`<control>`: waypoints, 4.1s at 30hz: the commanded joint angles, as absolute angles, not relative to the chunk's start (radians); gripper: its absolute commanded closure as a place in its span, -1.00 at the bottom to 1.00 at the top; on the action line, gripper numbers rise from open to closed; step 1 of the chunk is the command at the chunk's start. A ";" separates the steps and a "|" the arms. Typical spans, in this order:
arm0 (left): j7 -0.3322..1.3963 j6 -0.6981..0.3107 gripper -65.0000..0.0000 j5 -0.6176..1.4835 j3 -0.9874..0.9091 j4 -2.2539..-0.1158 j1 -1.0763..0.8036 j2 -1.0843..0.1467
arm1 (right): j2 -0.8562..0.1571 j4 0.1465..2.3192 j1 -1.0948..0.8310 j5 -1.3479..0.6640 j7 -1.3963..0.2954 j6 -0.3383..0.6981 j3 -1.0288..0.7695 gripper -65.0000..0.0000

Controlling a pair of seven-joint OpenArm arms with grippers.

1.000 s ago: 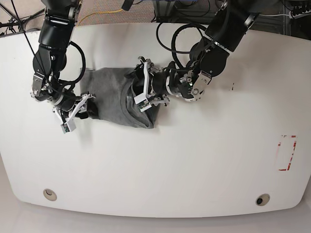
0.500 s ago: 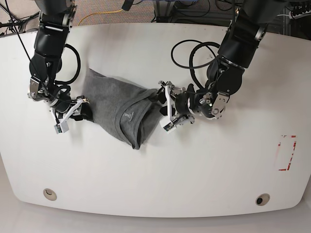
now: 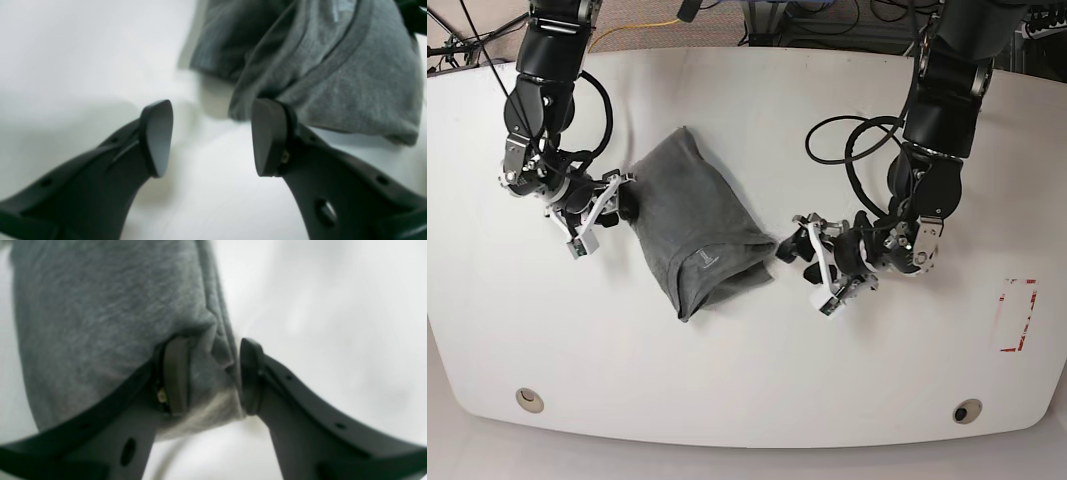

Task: Fold the T-shirt properly
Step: 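Square the folded shirt with both grippers pushing its sides, then grasp the folded shirt's middle with the left gripper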

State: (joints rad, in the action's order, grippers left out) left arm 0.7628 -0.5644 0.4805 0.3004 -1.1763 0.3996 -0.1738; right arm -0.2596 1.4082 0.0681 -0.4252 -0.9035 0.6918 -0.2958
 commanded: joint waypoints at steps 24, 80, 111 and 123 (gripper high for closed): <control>0.857 -0.570 -0.07 0.499 0.159 -1.492 0.309 -0.269 | -0.094 1.837 0.045 -0.443 -1.150 0.698 -0.265 0.27; 0.883 -0.564 -0.07 0.492 0.302 -1.710 0.050 -0.104 | -0.122 1.359 0.335 -0.446 -0.978 0.698 -0.140 0.28; 0.380 0.174 -0.42 0.099 0.584 -1.392 0.099 0.157 | -0.237 1.497 0.375 -0.444 -1.182 0.698 -0.616 0.28; 0.211 0.251 -0.49 0.099 0.710 -1.132 0.125 0.157 | -0.236 1.497 0.363 -0.444 -1.187 0.698 -0.636 0.28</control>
